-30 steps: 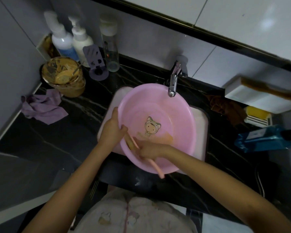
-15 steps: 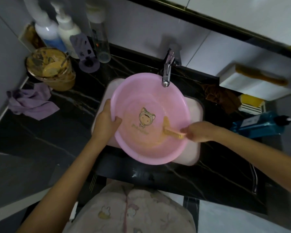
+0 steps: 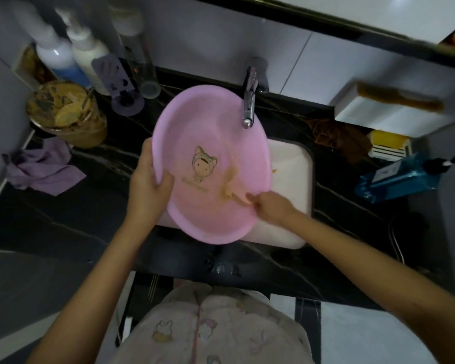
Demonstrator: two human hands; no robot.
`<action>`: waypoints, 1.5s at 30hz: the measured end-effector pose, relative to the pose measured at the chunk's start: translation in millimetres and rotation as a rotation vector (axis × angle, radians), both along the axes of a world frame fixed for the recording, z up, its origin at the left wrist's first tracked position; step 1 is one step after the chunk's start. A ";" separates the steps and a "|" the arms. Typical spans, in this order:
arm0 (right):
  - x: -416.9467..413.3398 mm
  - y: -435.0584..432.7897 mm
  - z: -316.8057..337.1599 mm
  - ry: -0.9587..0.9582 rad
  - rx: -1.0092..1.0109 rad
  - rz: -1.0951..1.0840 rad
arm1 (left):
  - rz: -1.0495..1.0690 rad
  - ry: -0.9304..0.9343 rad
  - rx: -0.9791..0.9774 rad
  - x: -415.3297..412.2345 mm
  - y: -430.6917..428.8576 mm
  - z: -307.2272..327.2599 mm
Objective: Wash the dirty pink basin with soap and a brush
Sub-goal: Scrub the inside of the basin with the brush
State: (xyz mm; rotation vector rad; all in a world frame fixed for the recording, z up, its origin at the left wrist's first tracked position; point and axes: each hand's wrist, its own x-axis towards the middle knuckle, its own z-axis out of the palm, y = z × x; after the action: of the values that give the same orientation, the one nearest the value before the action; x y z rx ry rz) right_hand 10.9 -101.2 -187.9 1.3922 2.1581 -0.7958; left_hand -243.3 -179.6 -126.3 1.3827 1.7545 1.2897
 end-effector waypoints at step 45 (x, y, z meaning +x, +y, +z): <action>-20.6 -12.3 35.3 0.024 -0.232 -0.275 | 0.050 0.138 -0.046 -1.6 4.6 3.6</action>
State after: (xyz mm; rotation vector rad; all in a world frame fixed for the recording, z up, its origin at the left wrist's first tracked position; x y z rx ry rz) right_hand -9.7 -113.5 -152.6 1.5787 1.8432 -1.1291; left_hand -244.9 -175.0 -122.7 1.4409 1.9094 1.1973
